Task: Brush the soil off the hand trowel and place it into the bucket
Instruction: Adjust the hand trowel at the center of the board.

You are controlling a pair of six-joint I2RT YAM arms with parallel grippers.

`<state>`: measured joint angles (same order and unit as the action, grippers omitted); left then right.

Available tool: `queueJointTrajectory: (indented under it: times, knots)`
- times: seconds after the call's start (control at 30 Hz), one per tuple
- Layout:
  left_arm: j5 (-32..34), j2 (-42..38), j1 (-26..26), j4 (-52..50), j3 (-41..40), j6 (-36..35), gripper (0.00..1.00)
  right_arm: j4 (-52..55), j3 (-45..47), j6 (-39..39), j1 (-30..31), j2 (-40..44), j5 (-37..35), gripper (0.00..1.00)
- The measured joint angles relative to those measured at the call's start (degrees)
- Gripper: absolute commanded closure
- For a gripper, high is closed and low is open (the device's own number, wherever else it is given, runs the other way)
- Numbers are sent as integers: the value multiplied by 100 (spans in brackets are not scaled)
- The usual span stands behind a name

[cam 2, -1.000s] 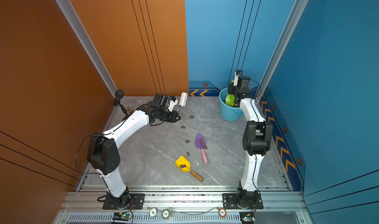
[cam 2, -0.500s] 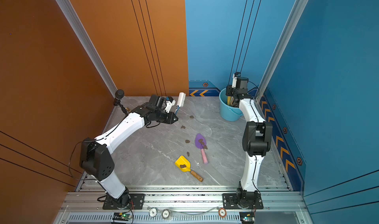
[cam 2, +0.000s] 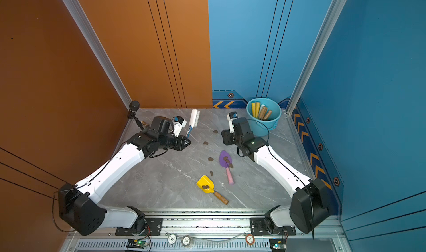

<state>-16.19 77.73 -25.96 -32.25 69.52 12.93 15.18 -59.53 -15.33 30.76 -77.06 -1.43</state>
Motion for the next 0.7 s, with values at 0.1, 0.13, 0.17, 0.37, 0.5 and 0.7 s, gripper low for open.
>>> queueJointTrajectory:
  times: [0.1,0.13,0.17,0.37,0.5,0.7]
  knots:
    - [-4,-162,-33,-11,-177,-2,100,98,796,-476,544,516,-310,40]
    - [-4,-199,-39,-13,-221,0,100,118,1001,-634,730,660,-407,40]
    - [-4,-238,-44,-11,-278,0,100,144,1211,-802,957,807,-522,39]
    - [-4,-264,-175,-15,-385,-2,100,321,2181,-1729,1781,1147,-857,38]
    - [0,-262,-352,-13,-385,0,100,485,2479,-2133,1886,1056,-944,37]
    - [114,-262,-584,-9,-413,13,100,522,2479,-2382,1836,380,-931,37]
